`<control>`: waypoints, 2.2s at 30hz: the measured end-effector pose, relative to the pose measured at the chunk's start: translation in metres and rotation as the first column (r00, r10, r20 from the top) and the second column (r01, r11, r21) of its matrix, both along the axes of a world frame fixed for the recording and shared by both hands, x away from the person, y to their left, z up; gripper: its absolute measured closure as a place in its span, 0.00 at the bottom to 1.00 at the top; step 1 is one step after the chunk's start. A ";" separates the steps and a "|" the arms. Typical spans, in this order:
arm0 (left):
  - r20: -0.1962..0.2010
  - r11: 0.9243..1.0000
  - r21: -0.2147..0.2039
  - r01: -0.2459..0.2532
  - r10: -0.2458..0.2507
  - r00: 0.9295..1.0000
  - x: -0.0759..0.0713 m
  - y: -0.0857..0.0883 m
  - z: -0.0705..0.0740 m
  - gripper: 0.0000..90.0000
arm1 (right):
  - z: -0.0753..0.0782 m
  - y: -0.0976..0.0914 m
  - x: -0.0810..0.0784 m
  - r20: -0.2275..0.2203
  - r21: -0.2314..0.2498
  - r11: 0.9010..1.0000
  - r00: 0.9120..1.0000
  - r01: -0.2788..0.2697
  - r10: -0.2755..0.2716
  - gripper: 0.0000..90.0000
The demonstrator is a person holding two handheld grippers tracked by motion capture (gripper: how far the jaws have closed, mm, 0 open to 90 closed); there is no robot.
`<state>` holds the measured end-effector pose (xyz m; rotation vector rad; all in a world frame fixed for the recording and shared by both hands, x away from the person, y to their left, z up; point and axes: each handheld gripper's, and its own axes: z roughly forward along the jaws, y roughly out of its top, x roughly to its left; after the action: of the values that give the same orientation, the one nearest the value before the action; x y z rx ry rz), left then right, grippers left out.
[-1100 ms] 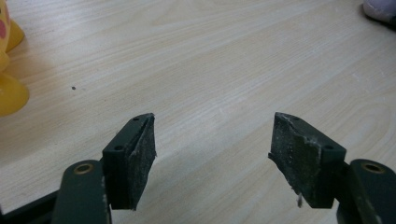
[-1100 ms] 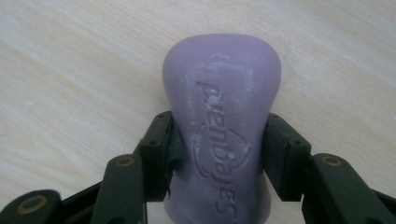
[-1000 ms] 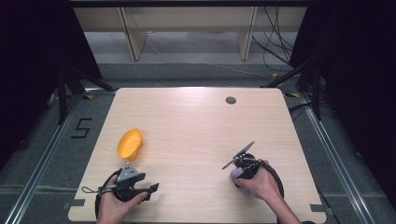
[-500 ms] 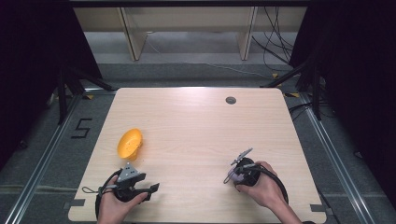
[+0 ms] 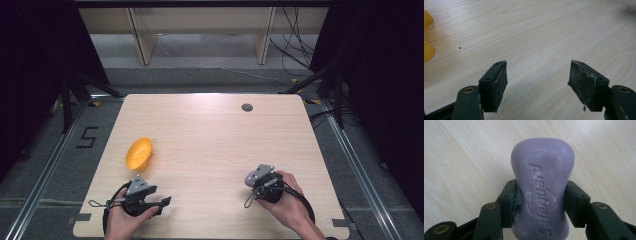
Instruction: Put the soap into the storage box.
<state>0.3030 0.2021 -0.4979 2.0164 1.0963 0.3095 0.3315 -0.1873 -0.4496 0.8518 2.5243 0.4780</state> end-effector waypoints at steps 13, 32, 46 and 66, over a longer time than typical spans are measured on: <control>0.006 1.000 -0.008 0.001 -0.001 1.000 0.000 0.000 -0.001 0.34 | 0.002 0.001 -0.006 0.119 -0.056 0.995 0.989 -0.081 0.087 0.56; 0.009 1.000 -0.012 0.006 -0.006 1.000 0.002 -0.002 -0.002 0.34 | 0.001 -0.005 -0.018 0.320 -0.226 0.951 0.906 -0.211 0.277 0.56; 0.039 0.989 -0.114 0.091 -0.087 0.995 0.022 -0.038 0.030 0.36 | 0.006 0.002 -0.023 0.380 -0.261 0.941 0.873 -0.215 0.305 0.56; 0.052 0.933 -0.192 0.306 -0.301 0.952 0.053 -0.156 0.075 0.37 | 0.007 0.009 -0.027 0.392 -0.262 0.932 0.855 -0.249 0.339 0.56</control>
<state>0.3558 0.0463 -0.4228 1.9603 0.7529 0.0576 0.3048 -0.1781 -0.4429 0.2382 2.2366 0.4365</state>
